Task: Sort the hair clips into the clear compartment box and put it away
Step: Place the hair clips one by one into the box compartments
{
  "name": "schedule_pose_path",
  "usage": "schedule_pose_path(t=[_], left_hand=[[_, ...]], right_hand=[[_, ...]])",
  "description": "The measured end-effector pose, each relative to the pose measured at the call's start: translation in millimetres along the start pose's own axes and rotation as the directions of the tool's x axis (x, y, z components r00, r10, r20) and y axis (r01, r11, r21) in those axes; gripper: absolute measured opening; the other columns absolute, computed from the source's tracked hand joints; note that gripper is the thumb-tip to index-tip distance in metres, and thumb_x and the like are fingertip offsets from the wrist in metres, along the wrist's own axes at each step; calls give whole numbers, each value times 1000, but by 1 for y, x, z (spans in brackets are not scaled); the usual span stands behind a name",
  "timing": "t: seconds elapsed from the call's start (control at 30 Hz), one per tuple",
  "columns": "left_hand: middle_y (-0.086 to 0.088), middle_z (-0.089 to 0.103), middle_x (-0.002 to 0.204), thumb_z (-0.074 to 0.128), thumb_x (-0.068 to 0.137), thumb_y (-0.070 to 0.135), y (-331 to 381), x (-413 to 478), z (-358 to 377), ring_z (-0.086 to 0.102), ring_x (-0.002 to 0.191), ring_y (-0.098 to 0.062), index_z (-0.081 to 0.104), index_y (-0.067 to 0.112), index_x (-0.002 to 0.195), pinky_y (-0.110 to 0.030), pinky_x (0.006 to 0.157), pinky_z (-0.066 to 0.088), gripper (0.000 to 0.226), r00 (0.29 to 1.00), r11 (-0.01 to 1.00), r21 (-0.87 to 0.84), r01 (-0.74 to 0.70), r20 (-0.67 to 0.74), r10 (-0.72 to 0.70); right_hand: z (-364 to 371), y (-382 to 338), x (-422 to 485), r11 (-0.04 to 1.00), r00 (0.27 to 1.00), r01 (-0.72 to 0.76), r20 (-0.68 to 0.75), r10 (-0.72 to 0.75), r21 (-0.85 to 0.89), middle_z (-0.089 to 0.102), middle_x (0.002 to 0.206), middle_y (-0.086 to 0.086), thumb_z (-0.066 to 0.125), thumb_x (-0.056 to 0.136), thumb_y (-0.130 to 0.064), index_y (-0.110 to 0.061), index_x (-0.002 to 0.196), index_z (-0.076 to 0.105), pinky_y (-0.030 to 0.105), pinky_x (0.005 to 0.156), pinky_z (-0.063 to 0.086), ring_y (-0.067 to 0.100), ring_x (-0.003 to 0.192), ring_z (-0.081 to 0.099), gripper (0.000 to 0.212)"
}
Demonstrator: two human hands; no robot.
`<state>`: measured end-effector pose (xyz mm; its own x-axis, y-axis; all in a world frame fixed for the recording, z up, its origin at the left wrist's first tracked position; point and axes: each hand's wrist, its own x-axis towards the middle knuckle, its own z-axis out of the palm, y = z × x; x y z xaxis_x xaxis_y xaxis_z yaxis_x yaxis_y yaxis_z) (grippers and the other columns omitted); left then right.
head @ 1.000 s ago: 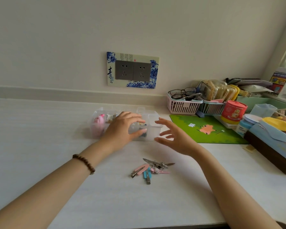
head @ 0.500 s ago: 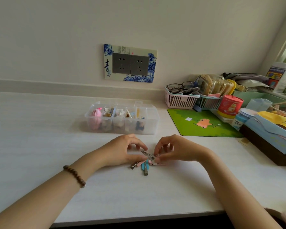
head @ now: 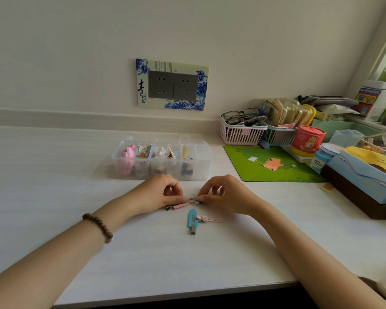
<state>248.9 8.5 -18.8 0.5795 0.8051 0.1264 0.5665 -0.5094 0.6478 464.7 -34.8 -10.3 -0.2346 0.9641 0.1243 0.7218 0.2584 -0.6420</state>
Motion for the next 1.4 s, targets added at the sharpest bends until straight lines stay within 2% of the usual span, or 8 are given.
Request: schedule_pose_path(t=[0.27, 0.47, 0.77, 0.93, 1.1, 1.17, 1.27, 1.4], left_hand=[[7, 62, 72, 66, 78, 45, -4, -3, -2, 50, 63, -5, 63, 30, 71, -28, 65, 45, 17, 1000, 1000, 15, 13, -15, -13], [13, 56, 75, 56, 85, 44, -3, -4, -1, 47, 63, -3, 58, 29, 80, -22, 62, 41, 16, 995, 998, 62, -18, -102, 24], [17, 51, 124, 45, 80, 61, -21, -2, 2, 40, 117, 1, 53, 40, 118, -29, 102, 35, 45, 998, 996, 79, -38, -44, 41], [20, 51, 128, 42, 73, 72, -19, -5, 1, 40, 119, 5, 55, 43, 116, -30, 105, 34, 54, 1000, 999, 29, -23, -2, 23], [25, 47, 131, 50, 69, 72, -19, -6, 1, 36, 123, 5, 55, 48, 112, -31, 108, 31, 49, 1000, 1000, 18, -14, 27, 13], [26, 46, 129, 56, 76, 60, -18, -5, 1, 35, 123, 4, 55, 48, 110, -30, 108, 30, 36, 1000, 1000, 22, -22, 17, 22], [27, 46, 126, 60, 78, 52, -17, -5, 2, 35, 123, 3, 55, 51, 106, -29, 107, 29, 28, 1000, 999, 22, -30, 5, 30], [25, 45, 129, 61, 78, 52, -15, -7, 1, 33, 124, 3, 57, 47, 111, -28, 107, 27, 34, 1000, 1000, 17, -20, 7, 20]], right_hand=[[-17, 9, -6, 993, 998, 31, 54, -25, -113, 66, 93, 0, 73, 77, -30, -24, 97, 72, 22, 70, 48, 16, 79, 59, 21], [-24, -3, 0, 976, 994, 19, -110, 5, 215, 71, 78, 3, 75, 74, -20, -17, 85, 70, 20, 68, 52, 7, 66, 63, 13], [-50, -18, 72, 908, 826, 96, -542, 157, 408, 69, 80, 6, 77, 74, -20, -2, 88, 65, 16, 68, 52, 9, 68, 64, 25], [-33, -7, 90, 969, 898, -40, -415, 142, 244, 71, 92, 9, 72, 79, -25, -7, 90, 69, 23, 76, 50, 15, 80, 64, 21], [-38, -8, 67, 998, 848, 42, -529, -8, 52, 69, 91, -9, 67, 82, -32, -22, 91, 70, 30, 79, 51, 12, 86, 61, 14], [-39, -20, 46, 992, 906, 105, -418, -66, 70, 66, 84, -14, 66, 82, -28, -20, 91, 70, 26, 73, 53, 8, 77, 61, 12], [-29, -24, 21, 995, 993, 95, -63, -96, -23, 69, 90, -12, 65, 83, -31, -21, 96, 71, 16, 73, 52, 3, 75, 62, 18], [-3, -9, 19, 995, 999, 18, -40, -22, -98, 66, 98, -6, 69, 77, -40, -25, 100, 71, 22, 70, 48, 9, 80, 56, 27]])
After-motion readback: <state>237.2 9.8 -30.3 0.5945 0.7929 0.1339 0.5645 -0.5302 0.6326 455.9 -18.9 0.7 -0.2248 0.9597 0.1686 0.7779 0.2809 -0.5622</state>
